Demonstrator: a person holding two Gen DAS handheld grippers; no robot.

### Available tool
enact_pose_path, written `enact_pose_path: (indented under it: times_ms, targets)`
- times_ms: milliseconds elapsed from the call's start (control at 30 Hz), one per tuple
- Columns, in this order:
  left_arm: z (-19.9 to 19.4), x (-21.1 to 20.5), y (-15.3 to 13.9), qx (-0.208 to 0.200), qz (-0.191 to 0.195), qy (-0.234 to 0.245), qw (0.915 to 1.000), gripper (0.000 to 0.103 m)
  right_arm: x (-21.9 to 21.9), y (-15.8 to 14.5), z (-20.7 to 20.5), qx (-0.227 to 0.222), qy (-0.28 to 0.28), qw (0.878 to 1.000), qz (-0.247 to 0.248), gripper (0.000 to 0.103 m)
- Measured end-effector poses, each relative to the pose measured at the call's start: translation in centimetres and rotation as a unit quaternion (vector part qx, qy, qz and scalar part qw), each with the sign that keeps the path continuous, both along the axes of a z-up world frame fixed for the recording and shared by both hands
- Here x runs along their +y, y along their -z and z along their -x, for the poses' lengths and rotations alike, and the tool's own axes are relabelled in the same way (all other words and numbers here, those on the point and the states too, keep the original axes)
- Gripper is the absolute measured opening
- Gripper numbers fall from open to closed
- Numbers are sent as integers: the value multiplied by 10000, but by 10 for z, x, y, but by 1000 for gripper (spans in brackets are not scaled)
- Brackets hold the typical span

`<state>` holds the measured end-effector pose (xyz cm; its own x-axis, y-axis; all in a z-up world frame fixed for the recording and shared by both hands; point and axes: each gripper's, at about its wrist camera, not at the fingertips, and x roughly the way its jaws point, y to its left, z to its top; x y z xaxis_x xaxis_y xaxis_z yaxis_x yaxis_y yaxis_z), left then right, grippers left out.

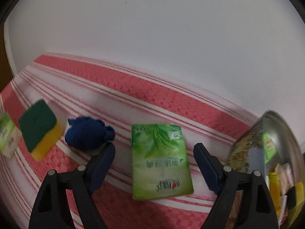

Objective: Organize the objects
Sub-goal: 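Grasp the green tea-leaf tissue pack with the right gripper, then grasp the blue cloth with the left gripper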

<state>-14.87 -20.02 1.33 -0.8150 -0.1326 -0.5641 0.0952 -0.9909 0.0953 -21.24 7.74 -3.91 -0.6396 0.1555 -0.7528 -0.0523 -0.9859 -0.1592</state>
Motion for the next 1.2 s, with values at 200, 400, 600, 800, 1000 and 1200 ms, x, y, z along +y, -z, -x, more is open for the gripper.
enact_pose_path:
  times_ms: [200,400,600,800,1000,1200]
  targets:
    - [5,-8,3,-190,-314,119,9993,102,12,0,-3,-76,-139,9974,706,54]
    - [-5,-4,-5,104,-532,196,9983,102,10,-7,-28,186,-247,9949,965,54]
    - [-22,30,-14,581,-240,912,9938,102,11,-36,-88,1342,-359,9830,1198,54]
    - [-39,87,-13,564,-331,2321,9705,102,43,-61,-156,1965,-312,9739,1095,54]
    - [-18,159,-10,-38,229,3072,9514,101,81,-77,-194,2512,-31,9645,812,54]
    - [24,191,15,-1171,581,3028,9440,71,94,-74,-184,2341,173,9655,1128,54]
